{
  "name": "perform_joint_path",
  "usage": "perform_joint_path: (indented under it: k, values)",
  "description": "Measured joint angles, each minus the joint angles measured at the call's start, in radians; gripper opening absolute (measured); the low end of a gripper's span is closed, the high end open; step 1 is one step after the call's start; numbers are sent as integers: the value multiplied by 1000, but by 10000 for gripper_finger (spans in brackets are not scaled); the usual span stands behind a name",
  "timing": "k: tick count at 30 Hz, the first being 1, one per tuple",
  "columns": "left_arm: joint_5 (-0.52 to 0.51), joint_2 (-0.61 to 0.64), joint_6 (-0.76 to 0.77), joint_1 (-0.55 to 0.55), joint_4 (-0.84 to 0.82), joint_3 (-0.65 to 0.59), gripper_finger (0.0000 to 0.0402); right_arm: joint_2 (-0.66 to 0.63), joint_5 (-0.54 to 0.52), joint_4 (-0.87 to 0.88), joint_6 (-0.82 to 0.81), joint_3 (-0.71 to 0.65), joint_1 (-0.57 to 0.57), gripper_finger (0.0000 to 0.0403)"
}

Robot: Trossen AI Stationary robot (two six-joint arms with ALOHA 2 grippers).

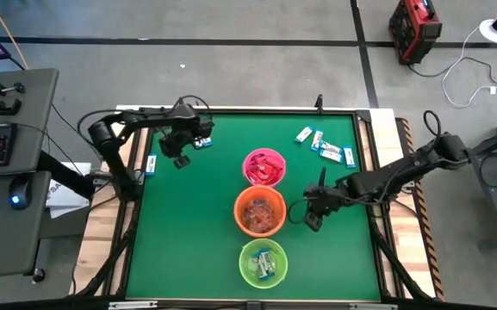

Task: Sort candy by brand, put in halloween buckets
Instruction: Put the white chocolate into the green bucket

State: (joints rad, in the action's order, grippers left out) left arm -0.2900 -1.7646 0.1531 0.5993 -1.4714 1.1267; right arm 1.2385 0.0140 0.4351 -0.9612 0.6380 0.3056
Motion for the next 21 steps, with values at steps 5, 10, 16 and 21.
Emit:
perform_joint_path:
  k: [5, 10, 16, 21]
  values:
    - [-3, -34, -88, 35, 43, -3, 4, 0, 3, -4, 21, 0, -4, 220]
    - [-3, -35, -91, 69, 38, -94, 1, 0, 2, -5, 20, 1, -4, 220]
    - [2, -35, -98, 83, 108, -205, 0, 0, -45, -5, 24, 1, -6, 220]
    - [34, -35, -106, 120, 177, -269, 0, 0, -59, -16, 25, 2, -33, 220]
